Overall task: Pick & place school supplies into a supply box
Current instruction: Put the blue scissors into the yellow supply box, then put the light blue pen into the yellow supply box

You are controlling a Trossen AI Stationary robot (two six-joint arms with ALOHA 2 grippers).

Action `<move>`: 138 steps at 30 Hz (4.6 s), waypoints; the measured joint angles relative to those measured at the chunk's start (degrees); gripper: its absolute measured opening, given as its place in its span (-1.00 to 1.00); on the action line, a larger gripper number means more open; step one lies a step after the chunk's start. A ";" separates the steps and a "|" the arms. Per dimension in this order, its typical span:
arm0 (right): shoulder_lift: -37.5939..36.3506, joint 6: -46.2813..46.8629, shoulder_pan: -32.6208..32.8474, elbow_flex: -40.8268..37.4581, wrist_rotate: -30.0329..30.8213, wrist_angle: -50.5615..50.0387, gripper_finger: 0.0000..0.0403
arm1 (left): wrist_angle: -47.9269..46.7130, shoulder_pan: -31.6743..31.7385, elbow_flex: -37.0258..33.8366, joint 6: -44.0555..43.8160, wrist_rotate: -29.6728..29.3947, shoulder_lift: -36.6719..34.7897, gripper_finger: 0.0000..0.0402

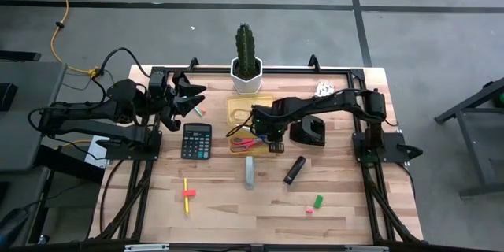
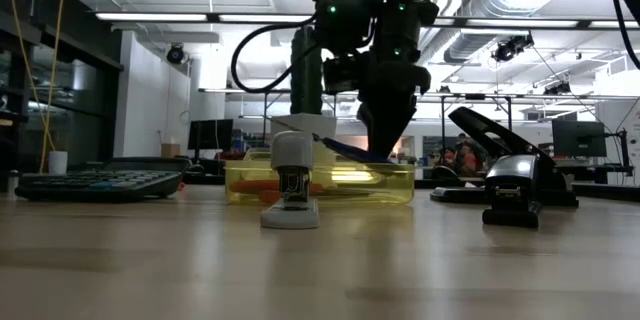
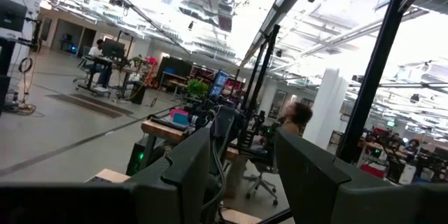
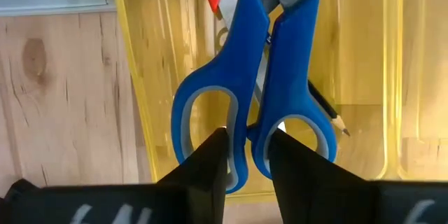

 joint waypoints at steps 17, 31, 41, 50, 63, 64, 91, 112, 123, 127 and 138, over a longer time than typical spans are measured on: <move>-0.31 -0.02 0.05 -0.05 1.93 0.13 -0.45 | -2.56 0.00 0.00 -0.07 0.00 0.02 -0.25; -26.92 7.68 -2.42 -17.38 0.93 14.97 -0.45 | -4.62 -0.01 0.00 -0.17 -0.46 0.00 -0.25; -51.02 22.73 -0.73 -40.22 3.75 51.49 -0.45 | -4.76 0.00 0.00 -0.38 -0.44 0.02 -0.25; -55.28 18.36 -0.51 -43.08 3.68 63.91 -0.45 | -4.75 -0.02 0.00 2.35 -0.47 0.02 -0.25; -55.28 18.01 -0.52 -43.08 3.68 67.82 -0.45 | -7.32 0.00 0.00 0.99 -1.53 0.02 -0.25; -55.28 18.00 -0.52 -43.08 3.68 68.23 -0.45 | -7.33 0.00 0.00 0.06 -1.87 0.12 -0.25; -55.25 17.97 -0.52 -43.08 3.68 71.46 -0.45 | -13.77 -0.03 0.00 1.98 0.66 0.33 -0.26; -55.23 21.05 -0.52 -43.08 3.68 68.89 -0.45 | -44.99 14.62 0.00 -29.27 -19.68 9.48 -0.26; -55.23 21.04 -0.52 -43.08 3.68 66.91 -0.45 | -54.12 25.88 -0.02 -38.76 -20.47 26.58 -0.18; -55.23 21.03 -0.54 -43.08 3.68 66.82 -0.45 | -54.44 26.38 -0.02 -51.82 -22.15 32.58 -0.18; -55.23 21.03 -0.55 -43.08 3.68 65.44 -0.45 | -54.49 26.36 0.00 -66.02 -21.53 43.10 -0.19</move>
